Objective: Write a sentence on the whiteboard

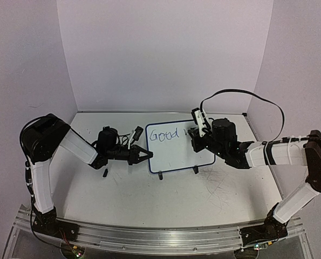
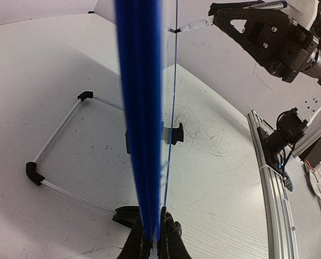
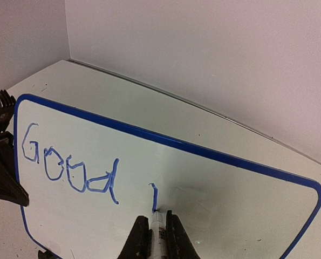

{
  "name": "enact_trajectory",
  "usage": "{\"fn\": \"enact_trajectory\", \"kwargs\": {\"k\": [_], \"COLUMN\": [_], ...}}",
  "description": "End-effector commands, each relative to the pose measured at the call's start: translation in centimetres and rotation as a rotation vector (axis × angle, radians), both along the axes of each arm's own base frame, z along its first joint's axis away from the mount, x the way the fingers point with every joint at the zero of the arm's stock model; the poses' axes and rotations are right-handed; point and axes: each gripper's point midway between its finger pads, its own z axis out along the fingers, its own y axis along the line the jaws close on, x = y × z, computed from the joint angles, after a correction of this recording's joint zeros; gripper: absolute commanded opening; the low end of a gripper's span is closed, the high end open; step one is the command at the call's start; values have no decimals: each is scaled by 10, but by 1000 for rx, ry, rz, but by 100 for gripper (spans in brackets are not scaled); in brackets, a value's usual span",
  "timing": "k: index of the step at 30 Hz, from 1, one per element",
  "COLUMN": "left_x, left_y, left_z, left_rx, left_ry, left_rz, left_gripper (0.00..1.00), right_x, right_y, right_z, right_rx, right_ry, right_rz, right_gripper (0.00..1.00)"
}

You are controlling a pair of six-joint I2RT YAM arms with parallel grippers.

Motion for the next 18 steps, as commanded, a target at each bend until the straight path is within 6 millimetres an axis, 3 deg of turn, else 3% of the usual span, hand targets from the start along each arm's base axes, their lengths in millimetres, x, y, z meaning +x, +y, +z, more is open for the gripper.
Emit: {"fn": "enact_trajectory", "kwargs": {"k": [1,18], "left_x": [13,13], "left_y": [8,9], "left_z": [2,3], "left_rx": [42,44], "left_ry": [-76,-78], "left_rz": [64,65], "left_gripper": [0,0], "right_x": [11,20], "right_y": [-5,-8], "right_z": [32,44], "right_rx": [44,52], "right_ry": [-84,-125], "right_rz": [-60,-106], "right_gripper": [0,0]}}
